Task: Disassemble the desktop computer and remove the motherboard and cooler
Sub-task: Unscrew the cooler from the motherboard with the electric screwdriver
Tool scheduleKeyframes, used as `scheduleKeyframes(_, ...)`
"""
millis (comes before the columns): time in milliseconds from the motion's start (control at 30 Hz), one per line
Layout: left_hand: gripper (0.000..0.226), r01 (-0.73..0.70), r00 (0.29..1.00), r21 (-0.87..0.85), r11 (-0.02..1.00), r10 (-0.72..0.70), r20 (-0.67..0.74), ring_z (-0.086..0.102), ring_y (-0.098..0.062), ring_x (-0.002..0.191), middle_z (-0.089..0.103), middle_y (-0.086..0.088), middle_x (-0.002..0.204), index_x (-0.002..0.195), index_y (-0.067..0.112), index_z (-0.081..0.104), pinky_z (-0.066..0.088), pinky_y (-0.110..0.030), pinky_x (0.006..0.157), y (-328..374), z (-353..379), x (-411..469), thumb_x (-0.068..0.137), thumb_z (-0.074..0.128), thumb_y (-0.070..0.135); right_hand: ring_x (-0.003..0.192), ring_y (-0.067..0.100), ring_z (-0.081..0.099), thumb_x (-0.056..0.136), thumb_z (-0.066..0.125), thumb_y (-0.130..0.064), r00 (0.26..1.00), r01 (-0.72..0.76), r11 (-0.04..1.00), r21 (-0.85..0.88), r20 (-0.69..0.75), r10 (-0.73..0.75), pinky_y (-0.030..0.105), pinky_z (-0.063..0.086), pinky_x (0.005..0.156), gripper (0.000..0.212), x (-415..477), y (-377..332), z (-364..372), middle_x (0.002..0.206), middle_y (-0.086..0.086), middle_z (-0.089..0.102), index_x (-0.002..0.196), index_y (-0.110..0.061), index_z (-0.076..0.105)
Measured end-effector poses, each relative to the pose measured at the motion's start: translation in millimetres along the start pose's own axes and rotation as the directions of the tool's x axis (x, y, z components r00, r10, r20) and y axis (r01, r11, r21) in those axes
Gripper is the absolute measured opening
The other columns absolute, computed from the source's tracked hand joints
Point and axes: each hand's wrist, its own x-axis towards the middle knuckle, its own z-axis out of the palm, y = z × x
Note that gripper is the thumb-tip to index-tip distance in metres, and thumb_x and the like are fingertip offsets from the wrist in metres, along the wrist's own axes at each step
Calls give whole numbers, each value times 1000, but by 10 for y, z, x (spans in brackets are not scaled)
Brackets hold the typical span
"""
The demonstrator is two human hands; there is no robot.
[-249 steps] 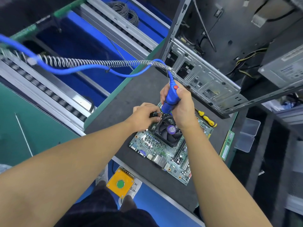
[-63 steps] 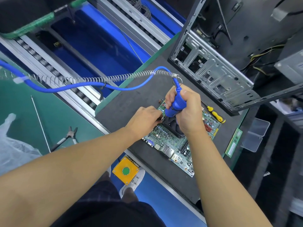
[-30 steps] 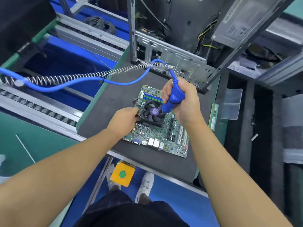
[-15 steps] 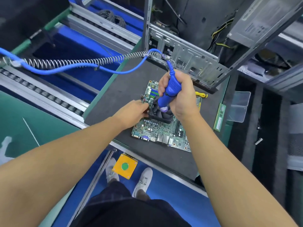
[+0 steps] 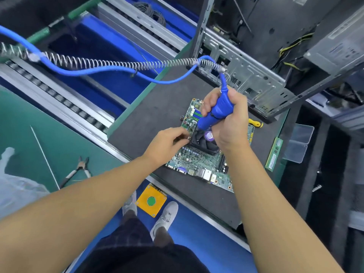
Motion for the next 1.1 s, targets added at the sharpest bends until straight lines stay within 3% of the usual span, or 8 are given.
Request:
scheduleKeyframes(100,12,-5,1000,-43,999,4,-13,58,-1,84,67,7,92,102,11,69,39,-2,75,21,2,9,91,69,12,58,24,42,85,42,-41,1000,-5,1000,-13,21,5,35,36,61,34,9,25,66,59,1,53,61,-23,57)
scheduleKeyframes(233,7,-8,1000,-42,999,7,-19,54,15,79,61,13,86,98,13,68,37,-2,72,39,-6,10,91,69,13,58,24,41,83,44,-42,999,-36,995,-96,23,39,39,34,62,32,-8,141,75,58,2,52,59,-25,56)
scheduleKeyframes(433,8,-9,1000,-40,999,8,-14,54,3,79,61,13,86,99,11,69,38,-3,72,67,-20,17,91,68,12,59,23,41,84,42,-40,999,-50,993,-111,15,52,38,34,63,31,-10,201,34,58,1,53,60,-25,56)
scheduleKeyframes(567,7,-14,1000,-24,1000,14,-10,52,19,81,56,23,83,99,11,69,35,0,72,46,-22,16,91,69,11,59,23,43,84,43,-41,998,-51,992,-114,16,54,37,35,62,31,-12,196,36,59,1,53,60,-24,56)
scheduleKeyframes(767,12,-23,1000,-6,1000,23,-11,54,6,86,62,14,91,103,11,70,35,1,75,34,-18,22,92,68,13,58,23,43,84,42,-41,998,-49,990,-133,22,53,37,35,62,31,8,195,13,59,2,53,61,-24,56)
scheduleKeyframes(933,9,-15,1000,-21,1000,15,-21,52,21,82,60,15,87,101,11,69,35,1,73,46,-8,16,91,68,12,60,23,44,85,41,-39,997,-52,985,-167,41,59,39,35,62,30,-25,204,7,62,1,53,63,-24,55)
scheduleKeyframes(1100,5,4,1000,-18,1000,-4,-23,52,13,71,57,18,74,96,8,69,35,-4,64,76,-16,13,92,68,11,61,22,43,88,39,-36,993,8,955,-296,118,29,39,33,56,35,-123,227,138,66,19,49,68,-11,51)
